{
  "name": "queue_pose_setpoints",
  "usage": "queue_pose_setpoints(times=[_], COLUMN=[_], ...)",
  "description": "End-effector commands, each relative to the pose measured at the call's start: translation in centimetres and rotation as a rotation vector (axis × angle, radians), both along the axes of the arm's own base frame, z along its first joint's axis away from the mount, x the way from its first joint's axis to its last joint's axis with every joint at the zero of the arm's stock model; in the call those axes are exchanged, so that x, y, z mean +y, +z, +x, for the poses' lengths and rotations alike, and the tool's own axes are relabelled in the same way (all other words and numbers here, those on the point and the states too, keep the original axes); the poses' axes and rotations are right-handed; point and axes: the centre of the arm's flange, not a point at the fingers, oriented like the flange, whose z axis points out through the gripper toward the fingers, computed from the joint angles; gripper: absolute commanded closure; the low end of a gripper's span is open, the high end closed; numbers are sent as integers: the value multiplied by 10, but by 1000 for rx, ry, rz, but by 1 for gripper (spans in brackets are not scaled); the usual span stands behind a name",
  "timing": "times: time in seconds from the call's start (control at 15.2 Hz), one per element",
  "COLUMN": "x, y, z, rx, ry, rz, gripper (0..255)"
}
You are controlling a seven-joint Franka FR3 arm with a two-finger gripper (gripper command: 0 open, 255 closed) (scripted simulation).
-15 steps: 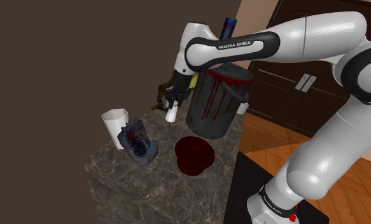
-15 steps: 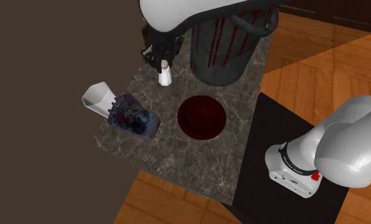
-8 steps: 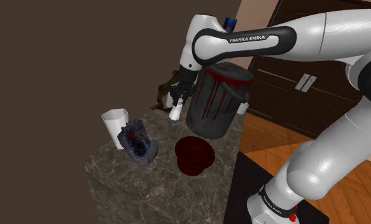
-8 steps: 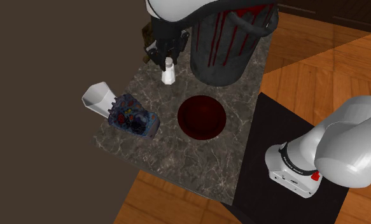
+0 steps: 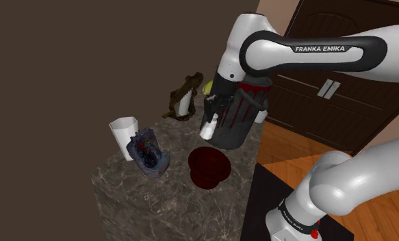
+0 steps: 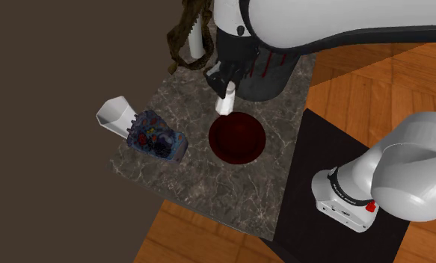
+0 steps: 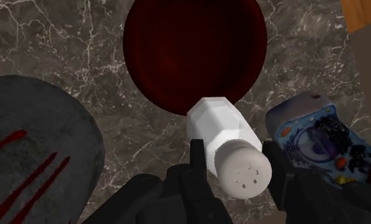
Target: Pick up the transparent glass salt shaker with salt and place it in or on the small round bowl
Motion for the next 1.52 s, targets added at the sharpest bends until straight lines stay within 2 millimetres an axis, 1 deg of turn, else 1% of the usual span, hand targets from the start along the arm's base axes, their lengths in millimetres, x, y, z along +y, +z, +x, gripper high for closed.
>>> queue_pose_setpoints(times=[0.0, 0.13, 1.39, 1.45], x=[-1, -1, -1, -1], y=[4, 9, -91, -99], z=[-27, -52, -52, -52], rx=[1, 1, 1, 1], ry=[0, 0, 0, 0], rz=[0, 0, 0, 0], gripper=[255, 255, 255, 255])
